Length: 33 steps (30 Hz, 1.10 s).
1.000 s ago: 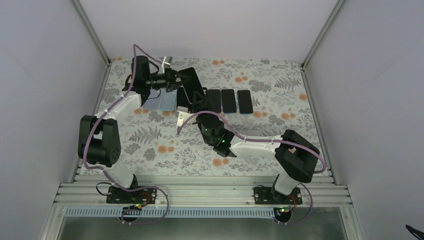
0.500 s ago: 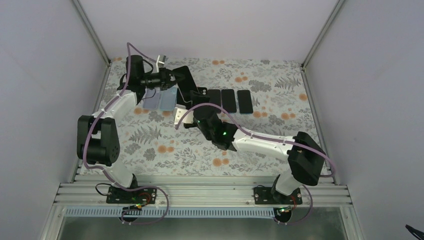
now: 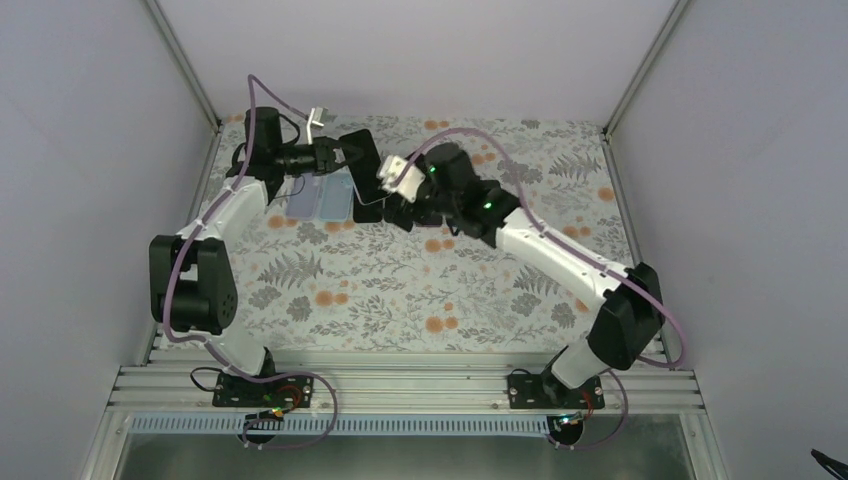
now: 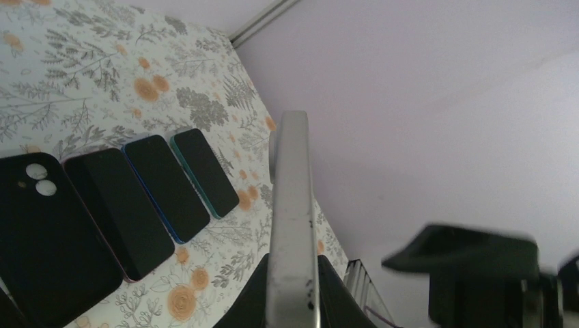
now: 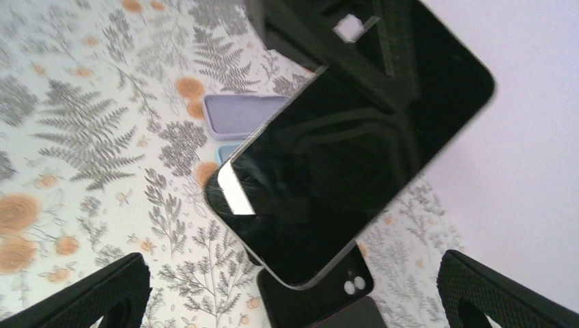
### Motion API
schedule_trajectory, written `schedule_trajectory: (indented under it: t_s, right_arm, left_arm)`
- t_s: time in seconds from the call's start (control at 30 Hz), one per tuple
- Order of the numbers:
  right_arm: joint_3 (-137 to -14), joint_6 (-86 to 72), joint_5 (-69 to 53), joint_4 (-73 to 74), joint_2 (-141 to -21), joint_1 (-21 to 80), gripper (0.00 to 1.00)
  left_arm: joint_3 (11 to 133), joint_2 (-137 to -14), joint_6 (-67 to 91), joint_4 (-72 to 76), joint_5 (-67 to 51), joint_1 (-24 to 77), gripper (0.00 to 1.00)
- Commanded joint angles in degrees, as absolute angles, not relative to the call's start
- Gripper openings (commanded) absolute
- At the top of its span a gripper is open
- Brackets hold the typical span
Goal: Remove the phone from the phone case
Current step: Place the phone at the center of the board.
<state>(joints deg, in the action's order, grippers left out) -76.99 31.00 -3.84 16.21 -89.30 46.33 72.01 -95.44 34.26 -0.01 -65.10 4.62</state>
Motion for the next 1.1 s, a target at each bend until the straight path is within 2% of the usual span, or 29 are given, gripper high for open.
schedule_trajectory:
  t_s: [0.0,0.13,0.33,0.4,0.67,0.9,1.07]
  right_arm:
    - [-80.8,19.8,-26.5,23.2,-87.1,39.8,0.99]
    - [-83.0,12.9,-38.4,23.7,-88.3,33.6,1.00]
    - [-84.5,4.4,-51.8,22.8,-92.1,26.9,0.92]
    - [-84.1,2.4,-54.7,21.6,-92.5,25.6,0.91]
    - [-81.5,-5.7,-63.7,15.2,-93.7,24.8,0.80]
    - [-80.3,-9.2,-64.9,12.2,-94.8,24.8,0.61]
    - [-78.9,-11.0,-65.9,10.3,-94.9,24.9,0.38]
  left_arm:
    - [72.7,-90.9,26.1,1.1,-68.2,4.8,0.02]
    - [71.7,-89.0,22.5,2.1,-70.4,6.1,0.02]
    - [71.2,-87.2,20.1,4.0,-72.6,8.2,0.02]
    - [71.3,-86.7,18.7,3.7,-72.7,9.2,0.02]
    - [72.4,-86.4,16.3,3.4,-72.4,12.9,0.02]
    - [73.7,-87.1,16.6,4.0,-71.1,15.4,0.02]
    - [74.0,-87.8,18.5,5.9,-71.0,16.0,0.02]
